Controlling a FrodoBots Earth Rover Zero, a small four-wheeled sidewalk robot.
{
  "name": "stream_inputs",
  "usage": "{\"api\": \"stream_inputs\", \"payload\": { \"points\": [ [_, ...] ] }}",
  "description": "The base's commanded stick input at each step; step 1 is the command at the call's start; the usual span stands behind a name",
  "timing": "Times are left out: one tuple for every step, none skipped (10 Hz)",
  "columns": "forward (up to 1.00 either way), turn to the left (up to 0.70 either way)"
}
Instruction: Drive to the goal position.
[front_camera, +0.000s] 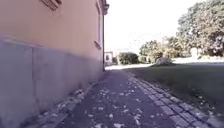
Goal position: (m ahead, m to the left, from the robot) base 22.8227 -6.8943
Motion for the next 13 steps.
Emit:
{"api": "stream_inputs", "payload": {
  "points": [
    [0.7, 0.0],
    [0.7, -0.04],
    [0.7, -0.12],
    [0.7, 0.0],
    [0.7, 0.0],
    [0.7, -0.14],
    [0.7, 0.0],
    [0.7, -0.02],
    [0.7, -0.05],
    [0.7, -0.05],
    [0.7, -0.04],
    [0.7, -0.05],
    [0.7, -0.08]
  ]
}}
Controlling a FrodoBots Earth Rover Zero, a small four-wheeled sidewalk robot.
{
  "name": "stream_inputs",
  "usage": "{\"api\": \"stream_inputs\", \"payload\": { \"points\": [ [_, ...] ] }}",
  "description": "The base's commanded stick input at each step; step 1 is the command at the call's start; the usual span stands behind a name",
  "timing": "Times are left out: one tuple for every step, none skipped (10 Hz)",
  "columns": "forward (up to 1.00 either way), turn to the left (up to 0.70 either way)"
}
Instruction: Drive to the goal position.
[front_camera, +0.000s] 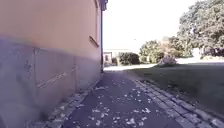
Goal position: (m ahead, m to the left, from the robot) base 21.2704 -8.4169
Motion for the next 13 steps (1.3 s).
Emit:
{"api": "stream_inputs", "payload": {
  "points": [
    [0.7, -0.06],
    [0.7, -0.01],
    [0.7, 0.0],
    [0.7, 0.0],
    [0.7, 0.0],
    [0.7, 0.0],
    [0.7, -0.04],
    [0.7, -0.01],
    [0.7, -0.01],
    [0.7, 0.0],
    [0.7, 0.0],
    [0.7, -0.02],
    [0.7, -0.04]
  ]
}}
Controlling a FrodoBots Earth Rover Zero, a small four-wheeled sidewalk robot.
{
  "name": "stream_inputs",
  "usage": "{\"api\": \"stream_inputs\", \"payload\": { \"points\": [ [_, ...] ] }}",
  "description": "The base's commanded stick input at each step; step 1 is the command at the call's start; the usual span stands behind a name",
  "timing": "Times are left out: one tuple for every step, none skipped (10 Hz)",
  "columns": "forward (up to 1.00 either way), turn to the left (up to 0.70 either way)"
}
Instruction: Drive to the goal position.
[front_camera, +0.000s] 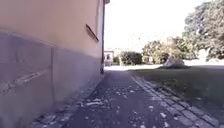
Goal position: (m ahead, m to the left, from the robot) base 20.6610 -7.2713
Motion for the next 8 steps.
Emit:
{"api": "stream_inputs", "payload": {
  "points": [
    [0.7, -0.03],
    [0.7, 0.0],
    [0.7, -0.04],
    [0.7, -0.03],
    [0.7, 0.0],
    [0.7, 0.0],
    [0.7, 0.0],
    [0.7, 0.0]
  ]
}}
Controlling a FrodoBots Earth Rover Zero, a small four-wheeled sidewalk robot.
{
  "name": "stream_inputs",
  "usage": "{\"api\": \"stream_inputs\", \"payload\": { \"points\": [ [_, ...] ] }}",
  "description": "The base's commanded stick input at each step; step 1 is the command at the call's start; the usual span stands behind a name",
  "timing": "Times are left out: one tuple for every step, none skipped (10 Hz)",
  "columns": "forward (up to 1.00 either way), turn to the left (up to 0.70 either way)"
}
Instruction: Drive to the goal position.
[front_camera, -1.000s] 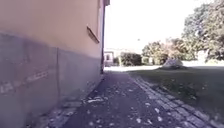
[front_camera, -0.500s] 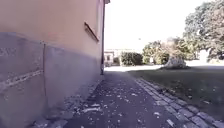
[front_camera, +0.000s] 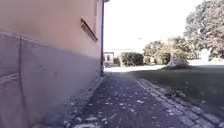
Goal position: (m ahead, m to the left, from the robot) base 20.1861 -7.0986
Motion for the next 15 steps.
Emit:
{"api": "stream_inputs", "payload": {
  "points": [
    [0.7, -0.04],
    [0.7, -0.11],
    [0.7, -0.07],
    [0.7, -0.03],
    [0.7, -0.02],
    [0.7, -0.05],
    [0.7, -0.01],
    [0.7, -0.08],
    [0.7, -0.13],
    [0.7, -0.01],
    [0.7, -0.14],
    [0.7, -0.14],
    [0.7, -0.14],
    [0.7, -0.14],
    [0.7, -0.14]
  ]
}}
